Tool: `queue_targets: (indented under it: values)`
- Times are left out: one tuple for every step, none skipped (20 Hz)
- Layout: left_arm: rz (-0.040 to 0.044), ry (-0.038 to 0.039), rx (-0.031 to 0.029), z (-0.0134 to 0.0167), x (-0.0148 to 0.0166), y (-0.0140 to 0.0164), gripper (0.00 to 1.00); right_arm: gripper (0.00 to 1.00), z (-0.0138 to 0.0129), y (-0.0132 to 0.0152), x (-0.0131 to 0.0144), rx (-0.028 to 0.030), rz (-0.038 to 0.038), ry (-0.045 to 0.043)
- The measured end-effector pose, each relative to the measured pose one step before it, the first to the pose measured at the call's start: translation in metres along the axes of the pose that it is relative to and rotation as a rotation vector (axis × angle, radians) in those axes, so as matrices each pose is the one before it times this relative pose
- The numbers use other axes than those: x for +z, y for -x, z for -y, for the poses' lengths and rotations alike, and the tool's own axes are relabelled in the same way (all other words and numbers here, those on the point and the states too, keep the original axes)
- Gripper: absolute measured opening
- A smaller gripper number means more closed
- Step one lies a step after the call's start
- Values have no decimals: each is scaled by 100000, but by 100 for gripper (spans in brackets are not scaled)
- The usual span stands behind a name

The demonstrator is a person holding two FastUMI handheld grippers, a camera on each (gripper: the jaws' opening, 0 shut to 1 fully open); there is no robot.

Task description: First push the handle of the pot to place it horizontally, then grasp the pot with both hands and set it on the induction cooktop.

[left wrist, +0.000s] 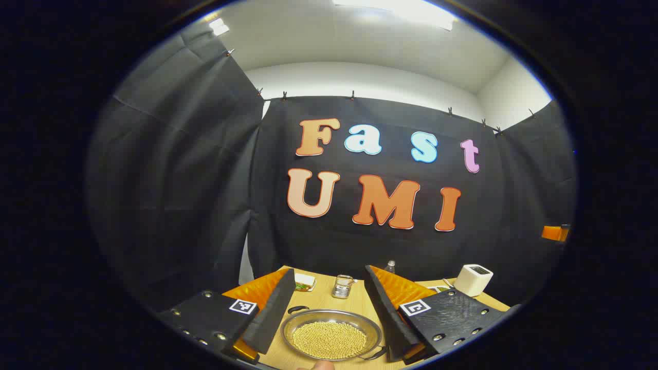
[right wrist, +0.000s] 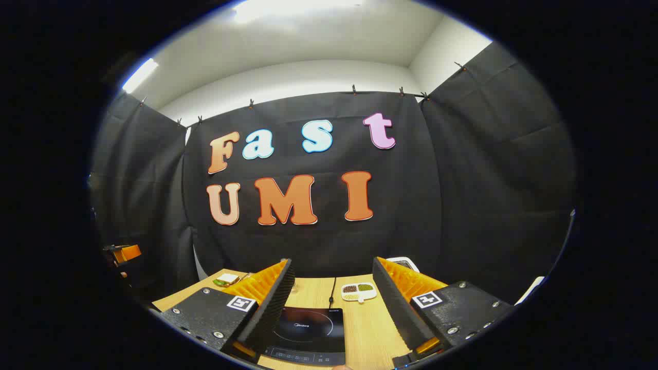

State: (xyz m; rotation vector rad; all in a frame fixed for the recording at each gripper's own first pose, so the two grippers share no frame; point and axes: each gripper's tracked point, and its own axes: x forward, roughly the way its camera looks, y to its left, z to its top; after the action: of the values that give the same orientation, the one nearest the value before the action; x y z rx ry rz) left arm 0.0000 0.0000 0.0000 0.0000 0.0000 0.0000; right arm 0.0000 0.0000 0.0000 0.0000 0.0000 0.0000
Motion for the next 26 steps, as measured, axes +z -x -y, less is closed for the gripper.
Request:
queue_targets:
  values:
    - [-56, -95, -960, 184, 39, 110, 86, 95, 53, 87, 51, 338, -274, 410]
    - [487, 558, -353, 30, 132, 153, 86, 95, -134, -63, 36, 586, -225, 193]
    - [719, 823, -561, 165, 279, -165, 86, 95, -157, -116, -135, 617, -388, 62]
    - [500, 628, -157, 17, -56, -204, 86, 100, -80, -25, -92, 588, -266, 77]
    - [185, 2, 818, -196, 0, -244, 85, 100, -45, -224, -38, 341, -94, 198]
    - [-176, -601, 652, -237, -155, -180, 85, 95, 79, -89, -90, -243, -165, 297]
    - [-180, -342, -26, 8, -161, -67, 85, 95, -127, -39, -122, -468, -223, 350]
    - [-498, 213, -437, 241, -174, -132, 86, 100, -9, -55, -72, -531, -80, 313]
    - [-997, 608, -418, 172, -249, -301, 86, 100, -81, -181, -119, -454, -32, 281]
    - [-1062, 677, 53, 143, -448, -117, 86, 95, -4, -88, -71, -303, -22, 300]
    - [-744, 82, -472, 161, -175, -124, 85, 95, 20, -103, -92, -443, -24, 167]
    - [-599, -512, 192, -57, -266, -236, 84, 95, -19, -62, -8, -175, 174, 290]
    - [-324, -881, 441, -127, -65, -1, 85, 95, 66, -63, -57, -381, 59, 246]
    - [135, -474, -88, 137, -28, -175, 84, 95, 184, -212, -40, -702, 12, 59]
    - [-329, -156, -754, 340, -92, -88, 85, 95, 316, -387, 63, -562, -10, -176]
    - [-610, -26, -741, 363, -212, 152, 85, 95, 168, -329, 55, -39, -269, -573]
    - [-372, -117, -540, 194, -38, -29, 85, 95, 23, 34, -164, 34, -422, -827]
    - [-47, -343, -310, 172, -37, -132, 84, 100, 119, -101, -124, 73, -361, -810]
    - [170, -432, -146, 30, 30, 38, 84, 100, 55, 76, -45, 165, -192, -476]
    - [199, -515, -437, 266, 90, -50, 86, 95, 15, 18, -69, 4, -235, -339]
    - [382, -569, -481, 186, 81, 172, 86, 95, 128, 32, -94, 22, -259, -52]
    - [354, -665, -560, 206, 72, 129, 85, 95, -2, -77, -13, 16, -187, 225]
    - [362, -824, -513, 159, 165, 83, 86, 95, -22, -82, -138, 12, -60, 267]
    - [365, -591, -834, 245, 10, 212, 87, 95, -30, -5, 28, -41, -144, 93]
    - [-174, -913, -1276, 326, 40, 81, 88, 95, -42, 19, -106, 75, -2, -140]
    - [-605, -701, -647, 230, -295, -149, 88, 95, 9, 85, -19, 175, 15, -169]
